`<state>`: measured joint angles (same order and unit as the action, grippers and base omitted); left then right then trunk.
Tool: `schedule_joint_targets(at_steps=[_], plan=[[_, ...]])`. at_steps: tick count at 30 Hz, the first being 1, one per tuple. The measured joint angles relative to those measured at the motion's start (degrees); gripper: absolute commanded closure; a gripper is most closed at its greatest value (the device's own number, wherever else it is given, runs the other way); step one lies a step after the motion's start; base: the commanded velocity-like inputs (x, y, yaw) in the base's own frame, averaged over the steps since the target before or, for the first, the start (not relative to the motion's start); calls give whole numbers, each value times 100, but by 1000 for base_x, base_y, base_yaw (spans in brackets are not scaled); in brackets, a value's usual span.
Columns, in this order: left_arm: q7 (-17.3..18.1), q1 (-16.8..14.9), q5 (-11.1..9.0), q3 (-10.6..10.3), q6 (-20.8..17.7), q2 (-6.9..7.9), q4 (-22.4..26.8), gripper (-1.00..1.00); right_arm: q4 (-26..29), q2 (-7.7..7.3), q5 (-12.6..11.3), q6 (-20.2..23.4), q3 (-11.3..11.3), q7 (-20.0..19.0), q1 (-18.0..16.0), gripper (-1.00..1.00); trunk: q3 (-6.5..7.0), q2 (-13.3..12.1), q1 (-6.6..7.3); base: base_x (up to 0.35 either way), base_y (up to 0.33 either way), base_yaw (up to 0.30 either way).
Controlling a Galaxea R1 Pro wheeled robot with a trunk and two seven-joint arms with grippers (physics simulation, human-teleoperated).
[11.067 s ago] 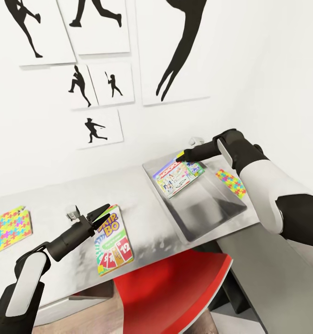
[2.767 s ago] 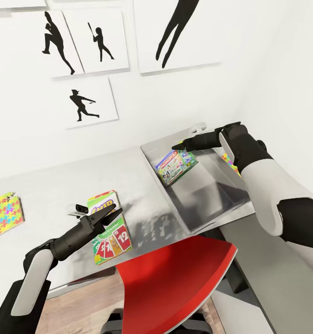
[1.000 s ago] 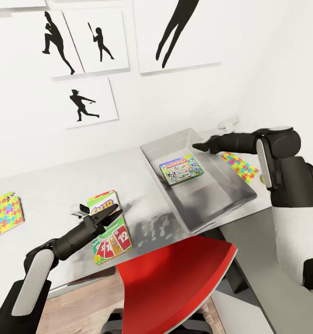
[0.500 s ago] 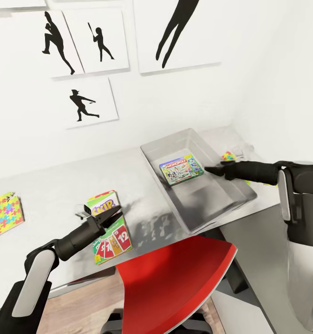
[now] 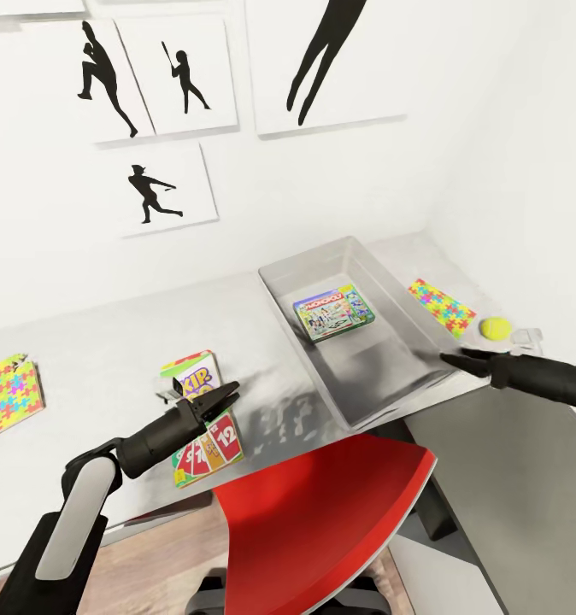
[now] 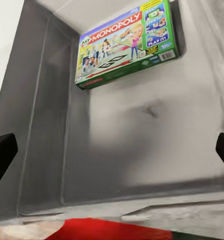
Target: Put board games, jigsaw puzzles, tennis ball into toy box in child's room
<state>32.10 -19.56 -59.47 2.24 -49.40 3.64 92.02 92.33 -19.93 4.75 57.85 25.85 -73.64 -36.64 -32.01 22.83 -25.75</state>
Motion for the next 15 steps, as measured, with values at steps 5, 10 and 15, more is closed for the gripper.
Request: schedule_joint_targets(at_steps=[5, 10, 15], plan=[[-5, -34, -3, -61, 5, -11, 0, -100, 8, -195, -1, -267, 691, -275, 465, -100, 0, 0, 0, 0, 0, 0], [-1, -52, -3, -151, 13, -15, -1, -100, 13, -317, -6, -453, 1344, -417, 990, -100, 0, 0, -1, 0, 0, 0], [-13, -61, 2, -218, 15, -23, -1, -100, 15, -373, -8, -627, 1838, -488, 1500, -100, 0, 0, -1, 0, 0, 0]])
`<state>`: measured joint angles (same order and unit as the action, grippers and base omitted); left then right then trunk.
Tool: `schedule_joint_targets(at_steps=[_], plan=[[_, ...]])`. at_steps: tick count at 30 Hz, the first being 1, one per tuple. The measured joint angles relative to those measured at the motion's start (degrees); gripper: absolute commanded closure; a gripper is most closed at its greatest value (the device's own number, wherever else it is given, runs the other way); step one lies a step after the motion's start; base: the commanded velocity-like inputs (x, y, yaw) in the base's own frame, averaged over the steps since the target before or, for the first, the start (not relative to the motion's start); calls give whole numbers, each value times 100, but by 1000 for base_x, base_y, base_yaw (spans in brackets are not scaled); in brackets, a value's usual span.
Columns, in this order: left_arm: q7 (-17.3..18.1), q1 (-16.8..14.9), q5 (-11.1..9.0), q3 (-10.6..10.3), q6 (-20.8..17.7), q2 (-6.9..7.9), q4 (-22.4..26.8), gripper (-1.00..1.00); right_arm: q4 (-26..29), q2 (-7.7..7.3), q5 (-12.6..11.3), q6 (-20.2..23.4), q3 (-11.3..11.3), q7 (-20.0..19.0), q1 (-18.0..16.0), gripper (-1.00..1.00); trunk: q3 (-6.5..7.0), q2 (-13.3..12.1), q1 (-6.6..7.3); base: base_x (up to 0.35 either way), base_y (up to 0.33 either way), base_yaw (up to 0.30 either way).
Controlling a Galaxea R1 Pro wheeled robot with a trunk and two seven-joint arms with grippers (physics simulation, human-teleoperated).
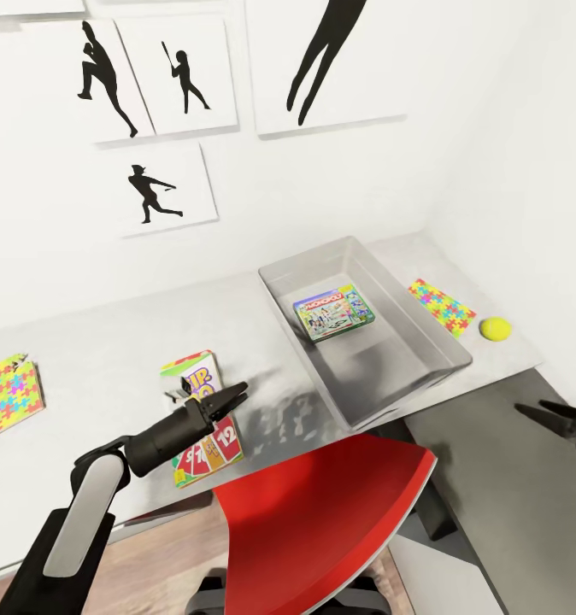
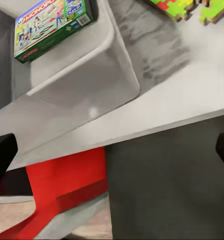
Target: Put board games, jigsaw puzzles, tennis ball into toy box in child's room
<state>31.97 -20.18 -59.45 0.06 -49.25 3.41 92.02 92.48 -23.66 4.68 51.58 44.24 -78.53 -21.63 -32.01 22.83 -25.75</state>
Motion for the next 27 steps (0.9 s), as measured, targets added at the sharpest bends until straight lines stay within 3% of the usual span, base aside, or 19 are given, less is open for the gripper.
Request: schedule_joint_targets(at_steps=[2, 7, 10, 27], plan=[[-3, -3, 5, -26, 2, -6, 1, -100, 1, 3, -1, -125, 244, -26, 291, -100, 0, 1, 1, 0, 0, 0], [3, -5, 7, -46, 9, -9, 0, -100, 1, 1, -4, -227, 458, -44, 502, -100, 0, 0, 0, 0, 0, 0], [2, -3, 10, -69, 23, -15, 0, -100, 1, 7, -8, -339, 712, -59, 696, -100, 0, 0, 0, 0, 0, 0], [-13, -1, 18, -206, 38, -12, 0, -100, 0, 79, -23, -736, 897, -65, 883, -100, 52, 0, 0, 0, 0, 0]])
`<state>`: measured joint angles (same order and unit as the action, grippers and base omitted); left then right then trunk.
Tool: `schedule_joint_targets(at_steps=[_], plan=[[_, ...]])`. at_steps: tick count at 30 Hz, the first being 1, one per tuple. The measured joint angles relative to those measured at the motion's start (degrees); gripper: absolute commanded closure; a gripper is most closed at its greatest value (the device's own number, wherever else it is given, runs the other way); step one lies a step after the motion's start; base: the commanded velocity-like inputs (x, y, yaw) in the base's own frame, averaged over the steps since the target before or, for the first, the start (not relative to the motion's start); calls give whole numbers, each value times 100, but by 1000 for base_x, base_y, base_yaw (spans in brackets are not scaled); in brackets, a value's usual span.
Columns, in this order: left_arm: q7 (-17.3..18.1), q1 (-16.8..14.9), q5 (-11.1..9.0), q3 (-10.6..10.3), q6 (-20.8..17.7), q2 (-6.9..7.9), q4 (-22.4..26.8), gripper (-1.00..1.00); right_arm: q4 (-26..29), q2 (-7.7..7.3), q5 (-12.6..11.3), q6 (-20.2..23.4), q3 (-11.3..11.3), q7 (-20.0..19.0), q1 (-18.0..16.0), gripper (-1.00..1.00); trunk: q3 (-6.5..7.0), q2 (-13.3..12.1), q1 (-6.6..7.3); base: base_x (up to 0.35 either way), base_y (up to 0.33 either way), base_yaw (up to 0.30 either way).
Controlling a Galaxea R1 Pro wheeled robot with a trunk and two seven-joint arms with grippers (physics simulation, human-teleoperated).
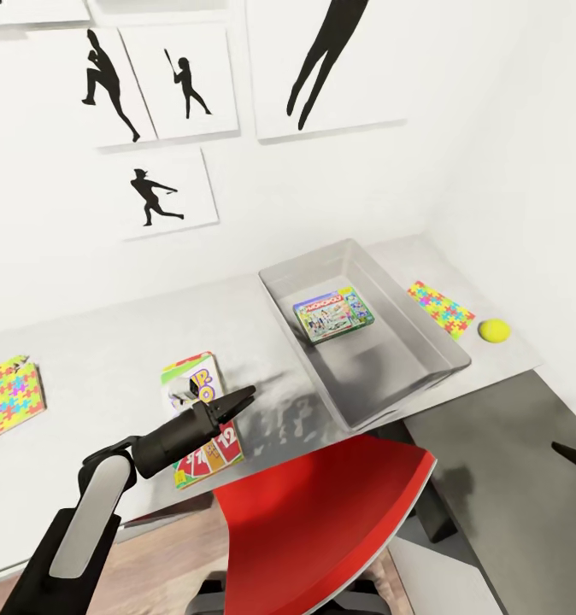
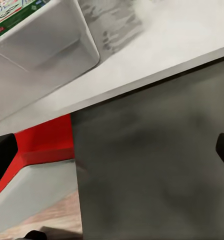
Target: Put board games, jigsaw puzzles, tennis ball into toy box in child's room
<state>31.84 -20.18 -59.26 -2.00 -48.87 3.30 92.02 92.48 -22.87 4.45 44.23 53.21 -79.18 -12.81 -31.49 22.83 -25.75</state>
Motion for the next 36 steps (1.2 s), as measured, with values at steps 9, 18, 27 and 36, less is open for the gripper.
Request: schedule_joint_targets(at_steps=[9, 18, 27, 36], plan=[[-2, 0, 1, -19, 21, 0, 0, -100, 0, 271, 0, -125, -104, 8, -25, -100, 76, 0, 0, 0, 0, 0], [-9, -9, 3, -49, 39, 4, 0, -100, -5, 444, 5, -209, -366, 94, -63, -100, 159, 0, 0, 0, 0, 0], [-62, 103, 97, -127, 45, 11, 0, -100, -7, 569, 7, -208, -495, 470, -113, -100, 244, 0, 0, 0, 0, 0], [-80, 584, 213, -143, 99, 8, -1, -100, -8, 686, 8, -208, -642, 788, -182, -100, 330, 0, 0, 0, 0, 0]])
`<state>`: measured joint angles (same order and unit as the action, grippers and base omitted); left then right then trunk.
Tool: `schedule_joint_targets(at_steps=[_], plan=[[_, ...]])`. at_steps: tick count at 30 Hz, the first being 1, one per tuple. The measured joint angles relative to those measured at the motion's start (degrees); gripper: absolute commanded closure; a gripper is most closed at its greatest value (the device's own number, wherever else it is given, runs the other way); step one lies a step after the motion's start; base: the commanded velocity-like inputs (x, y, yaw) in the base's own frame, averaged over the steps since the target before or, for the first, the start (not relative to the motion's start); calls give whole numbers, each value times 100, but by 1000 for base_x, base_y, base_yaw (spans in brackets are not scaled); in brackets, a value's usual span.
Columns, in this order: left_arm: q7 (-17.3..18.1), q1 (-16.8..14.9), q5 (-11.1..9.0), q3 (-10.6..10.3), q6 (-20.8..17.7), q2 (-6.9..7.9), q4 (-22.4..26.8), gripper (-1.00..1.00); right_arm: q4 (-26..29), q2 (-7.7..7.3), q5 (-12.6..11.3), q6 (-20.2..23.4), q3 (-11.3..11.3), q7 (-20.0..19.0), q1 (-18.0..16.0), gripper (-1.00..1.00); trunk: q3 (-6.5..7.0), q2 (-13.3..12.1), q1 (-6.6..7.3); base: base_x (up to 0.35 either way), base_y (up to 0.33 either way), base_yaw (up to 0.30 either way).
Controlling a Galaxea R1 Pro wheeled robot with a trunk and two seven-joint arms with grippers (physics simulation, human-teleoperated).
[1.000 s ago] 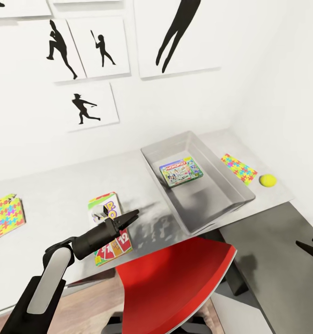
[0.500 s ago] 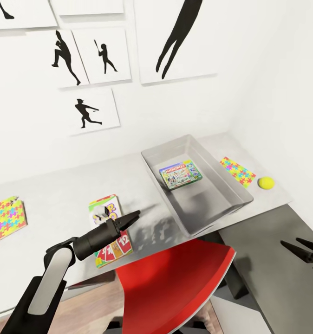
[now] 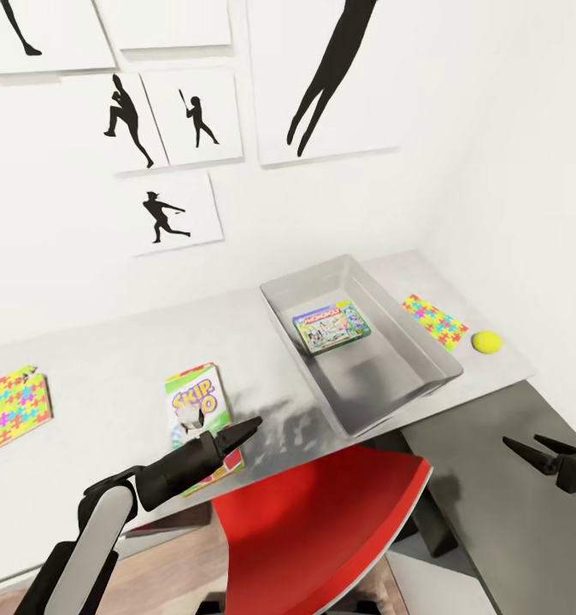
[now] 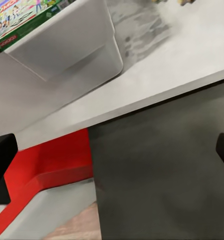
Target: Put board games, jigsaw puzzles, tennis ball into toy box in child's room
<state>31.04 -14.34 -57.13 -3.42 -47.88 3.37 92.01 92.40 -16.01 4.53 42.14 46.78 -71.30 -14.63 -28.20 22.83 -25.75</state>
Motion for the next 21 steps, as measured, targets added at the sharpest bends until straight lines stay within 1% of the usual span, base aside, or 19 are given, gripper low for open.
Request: schedule_joint_targets(at_steps=[8, 10, 11, 14, 15, 17, 21], plan=[[-30, 166, 29, -49, 119, -20, 0, -100, 0, 33, 0, -3, -72, 80, -16, -100, 76, 0, 0, 0, 0, 0], [-41, 206, 43, -169, 162, -28, 0, -100, 0, 52, 0, -5, -123, 91, -19, -100, 95, 0, 0, 0, 0, 0], [-42, 207, 43, -172, 162, -28, 0, -100, 0, 52, 0, -6, -124, 91, -19, -100, 105, 0, 0, 0, 0, 0], [-56, 241, 103, -394, 279, -31, 0, -100, 0, 114, 3, -11, -231, 100, -21, -100, 133, 0, 0, 0, 0, 0], [-56, 242, 103, -397, 281, -31, 0, -100, 0, 115, 3, -11, -232, 100, -21, -100, 143, 0, 0, 0, 0, 0], [-64, 256, 145, -511, 407, -32, -2, -100, 0, 161, 5, -12, -296, 118, -22, -100, 162, 0, 0, 0, 0, 0], [-69, 270, 204, -589, 555, -32, -5, -100, 0, 198, 10, -6, -343, 133, -26, -100, 200, 0, 0, 0, 0, 0]])
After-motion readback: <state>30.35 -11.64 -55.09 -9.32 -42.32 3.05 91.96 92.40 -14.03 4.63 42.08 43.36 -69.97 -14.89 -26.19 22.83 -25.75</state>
